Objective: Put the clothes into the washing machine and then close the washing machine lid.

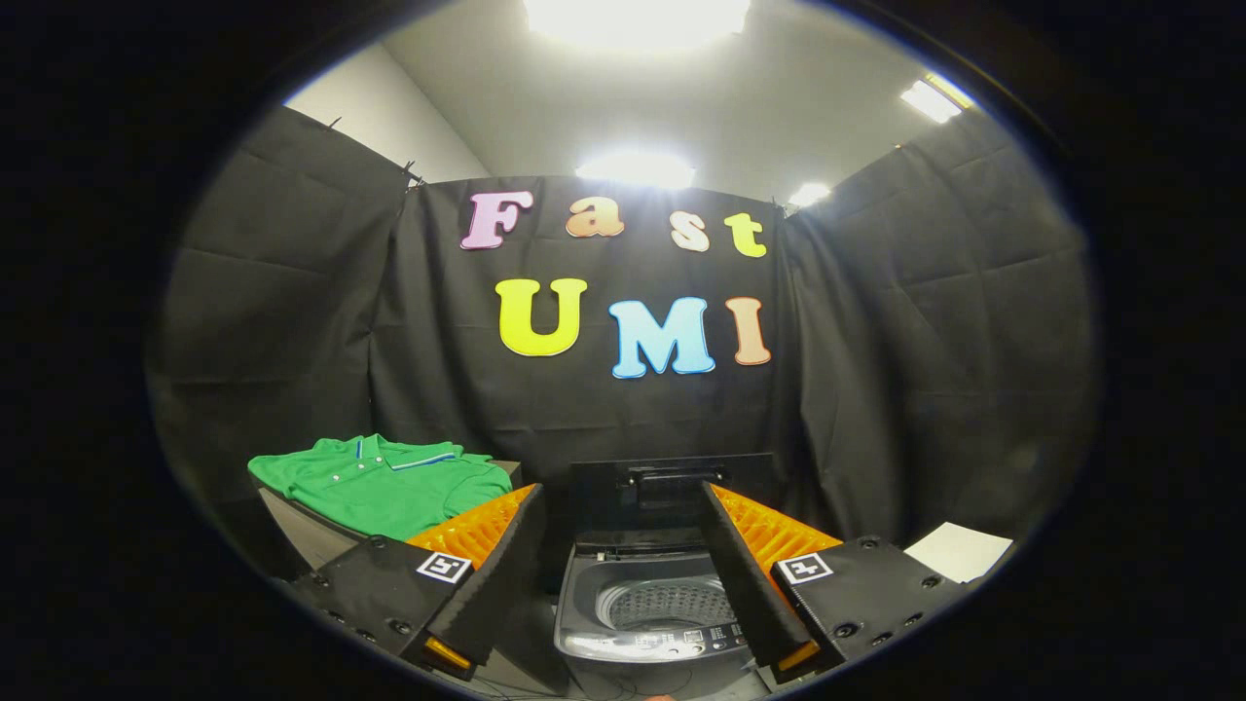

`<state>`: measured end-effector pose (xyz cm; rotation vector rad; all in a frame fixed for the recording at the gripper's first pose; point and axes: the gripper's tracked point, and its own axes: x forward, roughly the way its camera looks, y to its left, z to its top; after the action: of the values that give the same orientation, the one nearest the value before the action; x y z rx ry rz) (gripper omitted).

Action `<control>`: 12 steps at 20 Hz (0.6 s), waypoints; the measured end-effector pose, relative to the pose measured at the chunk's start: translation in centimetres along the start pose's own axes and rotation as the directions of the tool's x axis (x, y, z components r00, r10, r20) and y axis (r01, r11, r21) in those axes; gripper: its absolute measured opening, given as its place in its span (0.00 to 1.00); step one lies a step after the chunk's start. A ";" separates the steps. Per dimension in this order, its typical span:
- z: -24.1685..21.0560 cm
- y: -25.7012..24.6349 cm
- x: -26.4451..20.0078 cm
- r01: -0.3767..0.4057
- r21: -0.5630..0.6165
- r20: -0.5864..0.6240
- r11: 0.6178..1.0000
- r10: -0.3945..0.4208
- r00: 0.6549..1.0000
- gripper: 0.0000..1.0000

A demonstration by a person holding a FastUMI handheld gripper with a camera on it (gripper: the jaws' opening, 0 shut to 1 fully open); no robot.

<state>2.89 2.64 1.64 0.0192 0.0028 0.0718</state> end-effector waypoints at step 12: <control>2.7 6.6 3.8 -0.143 -0.003 0.008 0.990 0.143 0.990 0.98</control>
<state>6.20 9.41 4.45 0.0173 -0.0073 0.2152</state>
